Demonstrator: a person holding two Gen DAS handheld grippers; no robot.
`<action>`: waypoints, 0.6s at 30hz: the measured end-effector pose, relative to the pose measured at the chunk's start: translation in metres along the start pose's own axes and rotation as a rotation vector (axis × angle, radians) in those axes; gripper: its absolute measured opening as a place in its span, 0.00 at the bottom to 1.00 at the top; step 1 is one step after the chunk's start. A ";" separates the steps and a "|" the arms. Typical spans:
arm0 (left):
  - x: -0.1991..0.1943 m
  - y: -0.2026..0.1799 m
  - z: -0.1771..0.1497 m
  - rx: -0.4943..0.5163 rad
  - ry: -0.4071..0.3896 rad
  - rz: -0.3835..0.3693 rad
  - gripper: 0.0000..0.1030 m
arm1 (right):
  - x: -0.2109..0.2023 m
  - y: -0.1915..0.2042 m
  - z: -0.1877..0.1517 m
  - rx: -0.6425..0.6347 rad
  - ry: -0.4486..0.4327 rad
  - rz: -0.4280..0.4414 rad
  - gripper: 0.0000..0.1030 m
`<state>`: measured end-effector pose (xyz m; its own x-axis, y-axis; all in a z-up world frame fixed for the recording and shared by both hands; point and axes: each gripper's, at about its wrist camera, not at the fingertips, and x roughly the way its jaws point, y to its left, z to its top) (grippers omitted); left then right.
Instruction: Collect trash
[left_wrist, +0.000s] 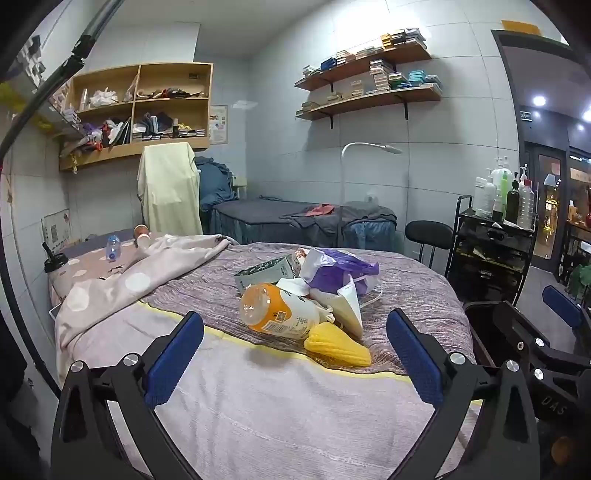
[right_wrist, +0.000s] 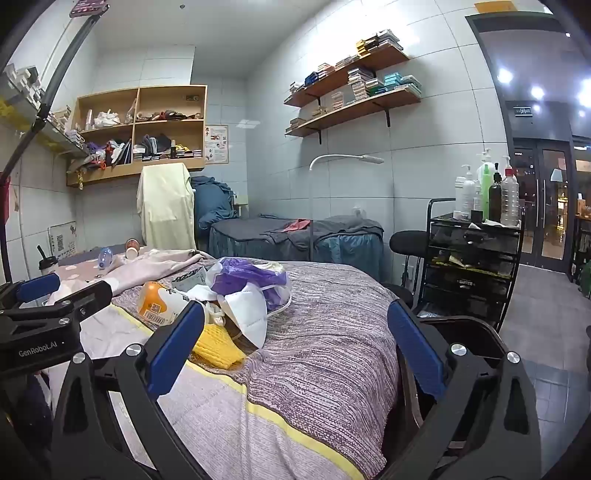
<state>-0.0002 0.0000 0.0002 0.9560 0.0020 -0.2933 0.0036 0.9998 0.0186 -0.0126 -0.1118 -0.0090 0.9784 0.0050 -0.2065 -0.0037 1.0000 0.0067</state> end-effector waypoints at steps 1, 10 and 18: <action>0.000 0.000 0.000 0.000 0.003 -0.002 0.94 | 0.000 -0.001 0.000 0.001 0.000 -0.001 0.95; 0.000 0.000 0.000 0.002 0.001 -0.003 0.94 | 0.004 0.000 -0.004 0.009 0.005 0.002 0.95; 0.002 0.006 0.001 -0.003 0.003 -0.011 0.94 | 0.003 0.002 -0.002 0.003 0.020 -0.002 0.95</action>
<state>0.0024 0.0057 0.0004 0.9550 -0.0095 -0.2966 0.0137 0.9998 0.0123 -0.0104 -0.1099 -0.0119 0.9741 0.0035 -0.2263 -0.0015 1.0000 0.0091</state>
